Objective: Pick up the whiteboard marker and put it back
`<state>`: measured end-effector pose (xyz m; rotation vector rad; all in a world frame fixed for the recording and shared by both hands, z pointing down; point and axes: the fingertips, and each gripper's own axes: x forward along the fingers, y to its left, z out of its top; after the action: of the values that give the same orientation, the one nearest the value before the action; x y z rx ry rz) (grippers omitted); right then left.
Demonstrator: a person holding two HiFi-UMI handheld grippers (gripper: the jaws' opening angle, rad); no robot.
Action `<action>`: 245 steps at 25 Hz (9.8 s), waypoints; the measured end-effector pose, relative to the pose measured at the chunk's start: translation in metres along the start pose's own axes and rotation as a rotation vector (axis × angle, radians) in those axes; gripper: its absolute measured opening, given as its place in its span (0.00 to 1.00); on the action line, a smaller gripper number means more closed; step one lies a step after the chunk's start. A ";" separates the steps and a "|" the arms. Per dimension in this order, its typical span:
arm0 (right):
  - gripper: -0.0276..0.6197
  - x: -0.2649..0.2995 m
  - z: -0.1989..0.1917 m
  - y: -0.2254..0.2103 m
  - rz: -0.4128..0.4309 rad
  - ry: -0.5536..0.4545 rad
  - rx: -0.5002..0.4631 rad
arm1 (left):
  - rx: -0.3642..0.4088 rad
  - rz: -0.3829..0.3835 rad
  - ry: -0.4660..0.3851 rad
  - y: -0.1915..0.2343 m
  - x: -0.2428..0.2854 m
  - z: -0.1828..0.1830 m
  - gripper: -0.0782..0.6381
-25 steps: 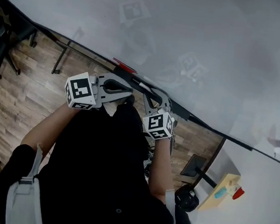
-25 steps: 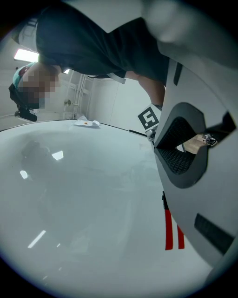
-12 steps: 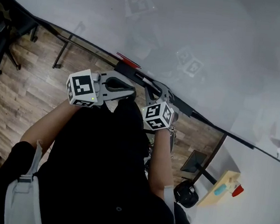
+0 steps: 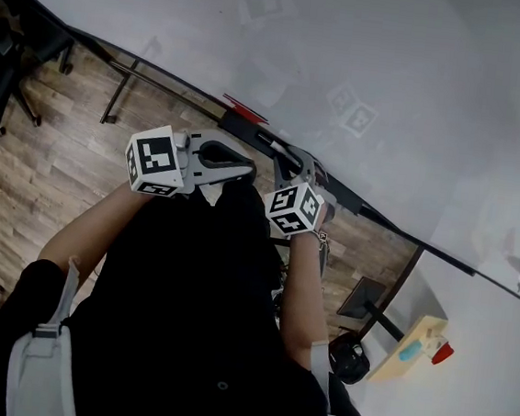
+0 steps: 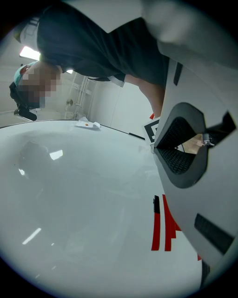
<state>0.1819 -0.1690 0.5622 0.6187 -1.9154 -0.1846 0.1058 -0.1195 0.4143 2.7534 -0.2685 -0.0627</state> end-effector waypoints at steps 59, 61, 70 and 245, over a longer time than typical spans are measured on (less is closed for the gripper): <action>0.16 -0.219 0.096 -0.052 0.189 -1.084 0.793 | 0.087 0.041 -0.092 -0.001 -0.011 0.059 0.13; 0.16 -0.221 0.096 -0.052 0.195 -1.104 0.786 | 0.079 0.030 -0.095 -0.001 -0.010 0.056 0.13; 0.16 -0.222 0.094 -0.051 0.211 -1.127 0.800 | 0.069 -0.004 -0.098 -0.004 -0.008 0.052 0.13; 0.11 -0.083 0.097 -0.017 0.112 -0.594 0.208 | 0.024 0.026 0.001 0.008 -0.018 0.007 0.13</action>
<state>0.1261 -0.1562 0.4467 0.6373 -2.5606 -0.1028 0.0857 -0.1259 0.4109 2.7731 -0.3062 -0.0521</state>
